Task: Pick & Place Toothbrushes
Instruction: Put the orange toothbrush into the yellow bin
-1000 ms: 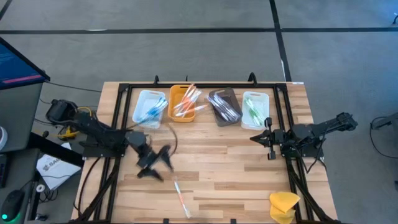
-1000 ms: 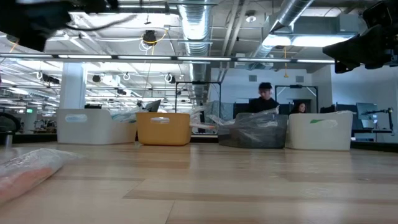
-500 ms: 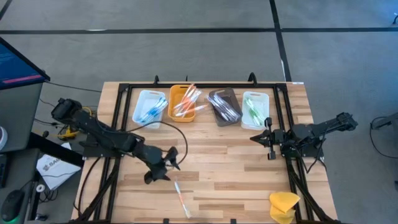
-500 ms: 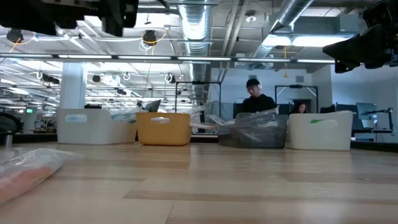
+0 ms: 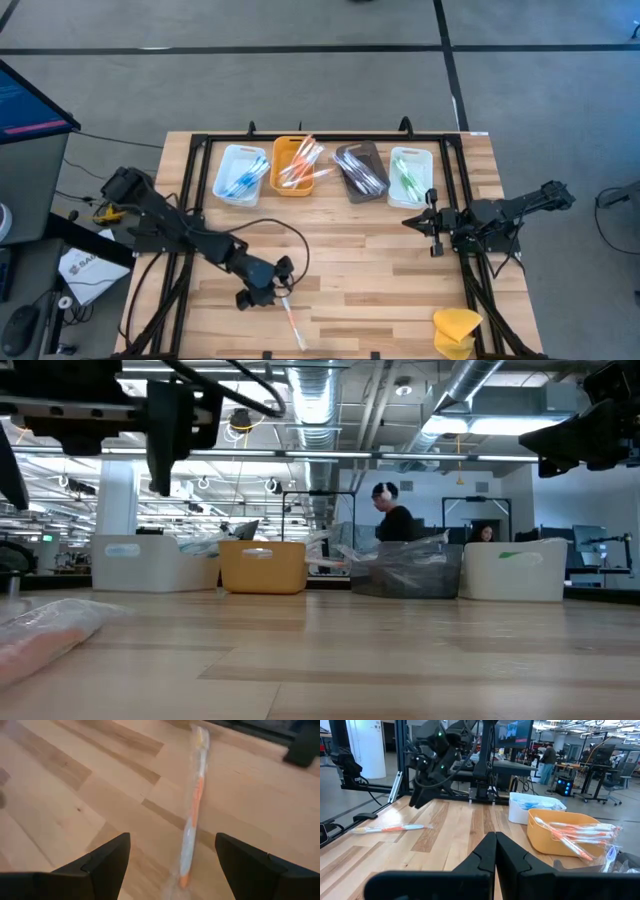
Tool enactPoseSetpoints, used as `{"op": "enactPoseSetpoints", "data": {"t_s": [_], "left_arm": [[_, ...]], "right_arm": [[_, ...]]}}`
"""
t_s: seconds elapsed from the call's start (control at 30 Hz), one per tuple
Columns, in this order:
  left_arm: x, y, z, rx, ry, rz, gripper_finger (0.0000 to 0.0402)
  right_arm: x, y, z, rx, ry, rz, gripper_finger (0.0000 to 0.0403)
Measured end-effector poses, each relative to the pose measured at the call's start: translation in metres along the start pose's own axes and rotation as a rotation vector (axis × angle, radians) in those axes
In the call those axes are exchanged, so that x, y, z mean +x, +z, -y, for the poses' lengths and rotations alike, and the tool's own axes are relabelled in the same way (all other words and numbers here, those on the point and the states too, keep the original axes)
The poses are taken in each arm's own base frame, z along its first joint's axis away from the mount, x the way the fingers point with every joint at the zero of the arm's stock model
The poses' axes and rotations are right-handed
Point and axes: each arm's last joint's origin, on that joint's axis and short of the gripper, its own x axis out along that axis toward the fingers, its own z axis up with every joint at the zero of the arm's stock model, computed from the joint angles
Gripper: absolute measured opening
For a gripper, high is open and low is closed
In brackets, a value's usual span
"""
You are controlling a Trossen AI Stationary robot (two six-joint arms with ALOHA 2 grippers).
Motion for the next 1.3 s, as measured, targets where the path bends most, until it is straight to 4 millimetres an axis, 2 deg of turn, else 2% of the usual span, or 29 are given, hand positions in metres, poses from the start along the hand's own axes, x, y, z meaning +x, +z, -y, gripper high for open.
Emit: {"op": "enactPoseSetpoints", "data": {"t_s": [0.23,0.67,0.87,1.0,1.3], "left_arm": [[0.016,-0.002,0.003,-0.081,-0.023,0.009,0.0285],[0.017,0.007,0.014,-0.112,-0.029,0.042,0.0285],[0.017,0.006,0.012,-0.131,-0.017,0.037,0.0285],[0.017,0.004,0.008,-0.238,-0.009,0.033,0.0285],[0.016,0.004,0.003,-0.27,-0.015,0.064,0.0285]], "right_arm": [[0.0,0.0,0.0,0.0,0.0,0.001,0.0],[0.0,0.0,0.0,0.001,0.0,0.001,0.0],[0.0,0.0,0.0,0.001,0.0,0.001,0.0],[0.0,0.0,0.0,0.0,0.0,0.002,0.0],[0.0,0.0,0.0,0.001,0.0,0.002,0.0]]}}
